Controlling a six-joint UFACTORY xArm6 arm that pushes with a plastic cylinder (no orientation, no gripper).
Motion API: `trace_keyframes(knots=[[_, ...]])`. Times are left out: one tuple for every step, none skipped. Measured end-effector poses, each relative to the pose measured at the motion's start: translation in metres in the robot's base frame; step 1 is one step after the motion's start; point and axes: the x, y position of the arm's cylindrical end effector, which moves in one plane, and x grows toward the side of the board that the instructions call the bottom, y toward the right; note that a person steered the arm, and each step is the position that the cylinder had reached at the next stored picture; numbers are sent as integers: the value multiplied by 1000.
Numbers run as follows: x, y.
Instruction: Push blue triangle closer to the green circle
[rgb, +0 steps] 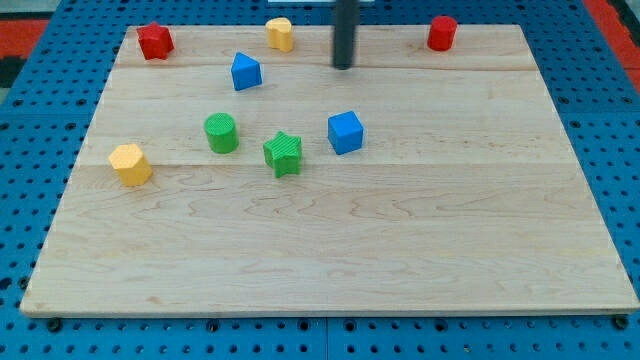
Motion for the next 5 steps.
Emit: trace_keyframes(knots=[[0,-71],[2,-107],[23,-136],[26,-129],[26,-100]])
